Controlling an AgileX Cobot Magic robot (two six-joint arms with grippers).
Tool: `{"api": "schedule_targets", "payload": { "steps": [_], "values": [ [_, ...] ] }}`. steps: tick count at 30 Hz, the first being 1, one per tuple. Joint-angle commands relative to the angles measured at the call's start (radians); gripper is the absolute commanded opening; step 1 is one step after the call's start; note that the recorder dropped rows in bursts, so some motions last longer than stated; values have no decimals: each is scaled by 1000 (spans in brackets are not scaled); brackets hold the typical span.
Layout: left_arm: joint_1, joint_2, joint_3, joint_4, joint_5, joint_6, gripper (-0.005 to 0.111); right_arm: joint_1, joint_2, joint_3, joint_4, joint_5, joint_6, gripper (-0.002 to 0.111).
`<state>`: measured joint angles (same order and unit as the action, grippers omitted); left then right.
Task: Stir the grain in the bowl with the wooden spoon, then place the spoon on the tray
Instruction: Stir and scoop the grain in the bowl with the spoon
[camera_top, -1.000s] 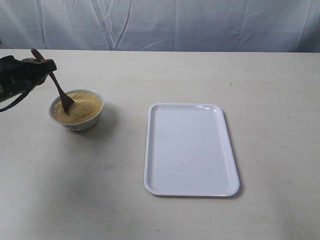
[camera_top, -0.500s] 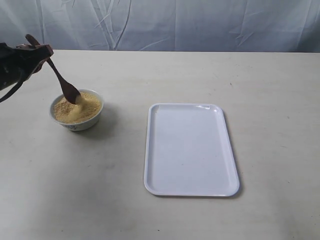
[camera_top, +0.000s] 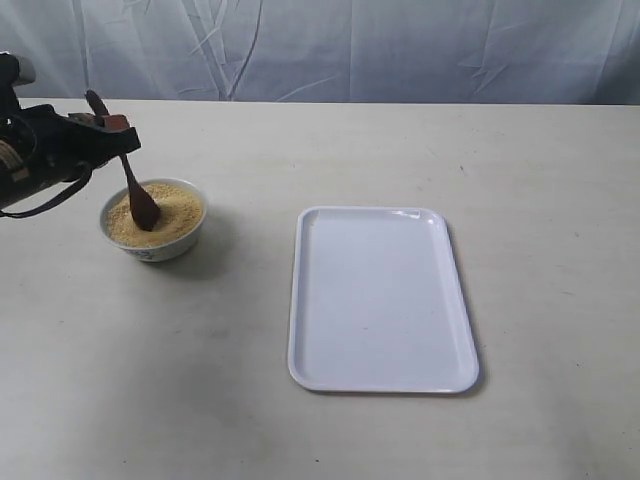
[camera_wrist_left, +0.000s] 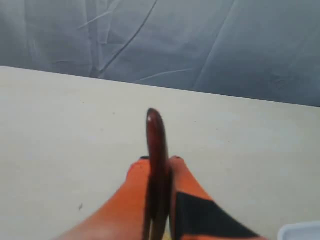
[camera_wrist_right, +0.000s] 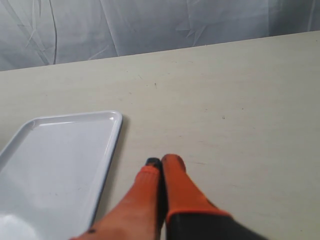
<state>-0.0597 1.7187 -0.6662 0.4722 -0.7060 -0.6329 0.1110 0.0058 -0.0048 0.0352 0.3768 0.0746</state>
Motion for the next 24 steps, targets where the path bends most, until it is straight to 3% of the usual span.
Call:
{"api": "schedule_targets", "payload": {
  "steps": [1,5,13,24],
  "values": [
    [-3,-5,-2,-53,-9,38,0,-6,-6,5,0,-14,-4,2],
    [-3,-55,-2,-69,-55,43,0,-6,-6,5,-2,-14,-4,2],
    [-3,-11,-2,-91,0,111,0,-6,-6,5,0,-14,-4,2],
    [-3,38,-2,67,-170,-99,0,-6,-6,5,0,-14,-4,2]
  ]
}}
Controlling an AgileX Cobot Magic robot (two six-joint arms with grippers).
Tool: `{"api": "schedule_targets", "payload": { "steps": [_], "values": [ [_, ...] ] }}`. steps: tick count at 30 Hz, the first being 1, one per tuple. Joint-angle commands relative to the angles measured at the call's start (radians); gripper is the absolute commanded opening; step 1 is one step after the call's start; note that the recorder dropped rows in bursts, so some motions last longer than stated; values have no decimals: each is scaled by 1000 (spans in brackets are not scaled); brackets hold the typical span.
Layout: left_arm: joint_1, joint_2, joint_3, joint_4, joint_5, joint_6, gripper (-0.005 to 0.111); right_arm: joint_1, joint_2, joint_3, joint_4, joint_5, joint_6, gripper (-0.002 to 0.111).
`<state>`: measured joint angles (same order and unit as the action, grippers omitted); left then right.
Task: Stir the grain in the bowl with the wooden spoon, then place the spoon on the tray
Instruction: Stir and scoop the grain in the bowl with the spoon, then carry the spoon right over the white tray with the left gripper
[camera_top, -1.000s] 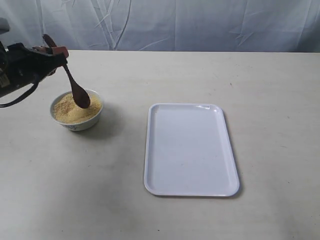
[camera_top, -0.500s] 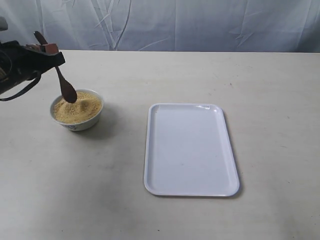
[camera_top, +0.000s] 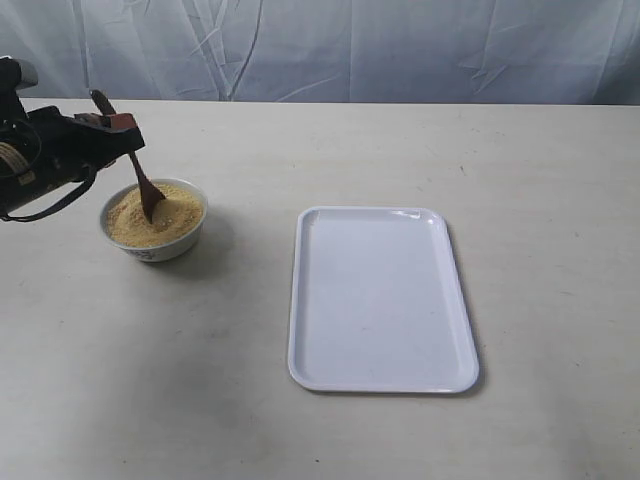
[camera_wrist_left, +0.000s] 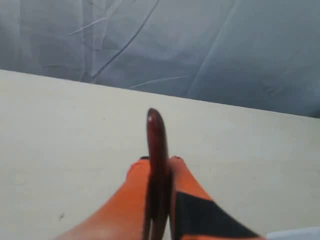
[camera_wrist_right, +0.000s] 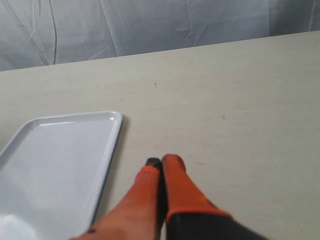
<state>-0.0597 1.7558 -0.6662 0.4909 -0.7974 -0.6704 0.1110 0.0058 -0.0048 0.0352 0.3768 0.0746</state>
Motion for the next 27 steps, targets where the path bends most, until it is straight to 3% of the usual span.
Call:
{"api": "schedule_targets", "payload": {
  "steps": [1,15,22,27],
  "values": [
    [-3,1,-2,48,-76,-62,0,-6,-6,5,0,-14,-4,2],
    [-1,-115,-2,-20,64,106,0,-6,-6,5,0,-14,-4,2],
    [-3,-117,-2,-26,118,97,0,-6,-6,5,0,-14,-4,2],
    [-3,-169,-5,25,125,-12,0,-6,-6,5,0,-14,-4,2]
  ]
}}
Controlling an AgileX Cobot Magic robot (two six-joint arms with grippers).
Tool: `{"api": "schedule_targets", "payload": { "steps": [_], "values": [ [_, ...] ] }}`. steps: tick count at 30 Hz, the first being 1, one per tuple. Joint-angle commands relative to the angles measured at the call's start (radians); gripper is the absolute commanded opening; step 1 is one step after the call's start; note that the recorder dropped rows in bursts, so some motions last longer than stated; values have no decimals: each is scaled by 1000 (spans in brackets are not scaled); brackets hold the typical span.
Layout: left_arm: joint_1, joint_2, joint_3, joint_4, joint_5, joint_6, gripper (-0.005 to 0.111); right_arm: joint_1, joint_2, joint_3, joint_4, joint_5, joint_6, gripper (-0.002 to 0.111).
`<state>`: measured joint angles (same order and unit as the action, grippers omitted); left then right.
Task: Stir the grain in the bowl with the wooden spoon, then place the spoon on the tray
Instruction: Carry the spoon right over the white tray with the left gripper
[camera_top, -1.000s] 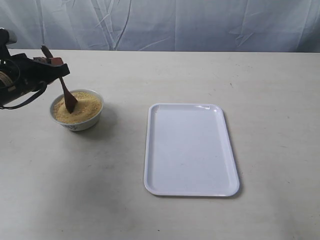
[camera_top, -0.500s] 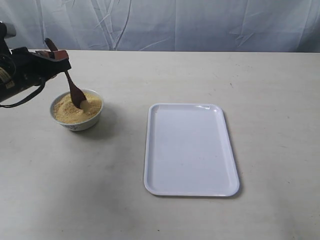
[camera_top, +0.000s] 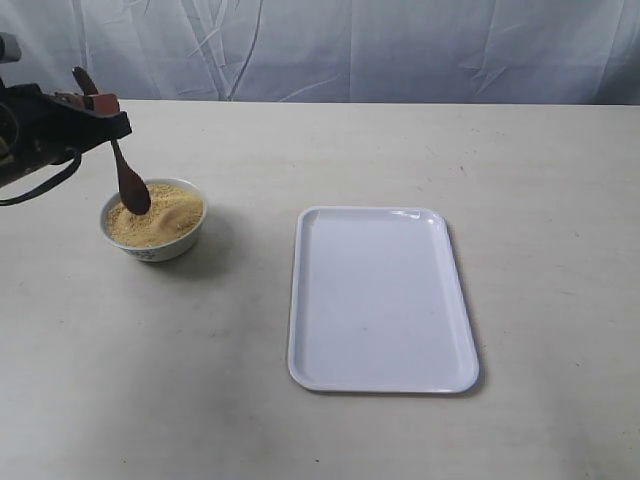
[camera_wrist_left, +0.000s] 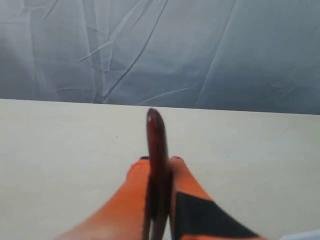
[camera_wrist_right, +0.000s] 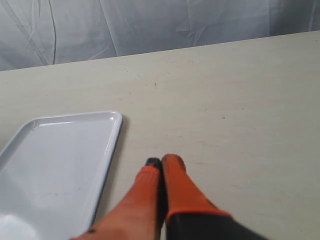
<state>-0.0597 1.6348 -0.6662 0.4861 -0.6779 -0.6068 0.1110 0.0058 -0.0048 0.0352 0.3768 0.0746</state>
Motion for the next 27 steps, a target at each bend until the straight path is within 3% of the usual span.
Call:
{"api": "schedule_targets", "payload": {
  "steps": [1,4,7,11,14,19,27],
  "values": [
    [-3,-64,-13,53,29,-126,0,-6,-6,5,0,-14,-4,2],
    [-15,-106,-72,245,140,-381,0,-6,-6,5,0,-14,-4,2],
    [-64,-123,-156,566,230,-720,0,-6,-6,5,0,-14,-4,2],
    [-158,-106,-257,1034,230,-1247,0,-6,-6,5,0,-14,-4,2],
    [-218,-69,-320,1228,227,-1486,0,-6,-6,5,0,-14,-4,2],
    [-296,29,-380,1108,153,-1486,0,-6,-6,5,0,-14,-4,2],
    [-435,237,-437,980,155,-1486,0,-6,-6,5,0,-14,-4,2]
  ]
}}
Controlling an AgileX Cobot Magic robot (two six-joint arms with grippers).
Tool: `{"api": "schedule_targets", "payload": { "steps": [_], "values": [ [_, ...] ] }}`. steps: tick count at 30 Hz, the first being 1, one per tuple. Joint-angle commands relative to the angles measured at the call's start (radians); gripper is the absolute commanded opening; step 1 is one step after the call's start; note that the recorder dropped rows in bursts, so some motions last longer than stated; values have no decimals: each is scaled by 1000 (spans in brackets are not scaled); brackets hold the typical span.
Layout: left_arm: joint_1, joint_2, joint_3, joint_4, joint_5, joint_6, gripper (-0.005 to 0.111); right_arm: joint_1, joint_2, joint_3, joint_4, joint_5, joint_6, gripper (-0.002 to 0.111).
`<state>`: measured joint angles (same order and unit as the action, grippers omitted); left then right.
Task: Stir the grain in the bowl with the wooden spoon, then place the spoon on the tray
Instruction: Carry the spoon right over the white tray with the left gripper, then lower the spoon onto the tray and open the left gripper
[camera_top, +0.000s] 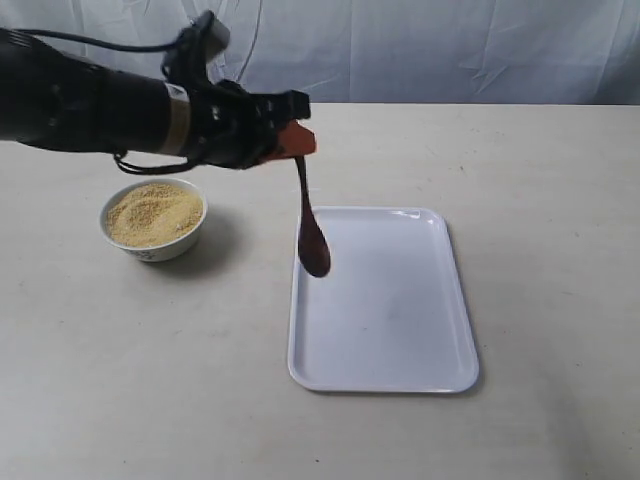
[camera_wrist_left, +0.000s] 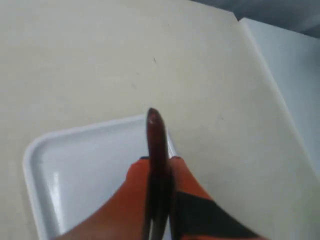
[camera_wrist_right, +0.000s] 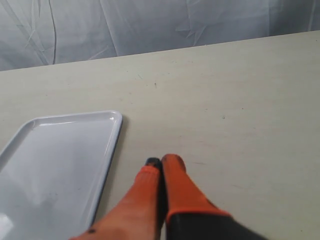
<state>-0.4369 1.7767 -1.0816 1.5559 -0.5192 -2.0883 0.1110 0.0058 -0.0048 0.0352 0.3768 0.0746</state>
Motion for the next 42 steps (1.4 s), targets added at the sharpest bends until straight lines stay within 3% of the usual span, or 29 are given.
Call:
{"api": "schedule_targets", "payload": {
  "steps": [1,6,20,23,30,42],
  "values": [
    [-68,116,-32,-108,-4,-5,0,-6,-6,5,0,-14,-4,2],
    [-117,211,-68,-215,-6,-3,0,-6,-6,5,0,-14,-4,2],
    [-165,328,-110,-263,-39,-3,0,-6,-6,5,2,-12,-4,2],
    [-165,328,-110,-263,-32,-3,6,-6,-6,5,2,-12,-4,2],
    [-163,328,-110,-237,-34,-3,36,-6,-6,5,2,-12,-4,2],
    [-163,328,-108,-76,16,-3,37,-6,-6,5,-3,-14,-4,2]
  ]
}}
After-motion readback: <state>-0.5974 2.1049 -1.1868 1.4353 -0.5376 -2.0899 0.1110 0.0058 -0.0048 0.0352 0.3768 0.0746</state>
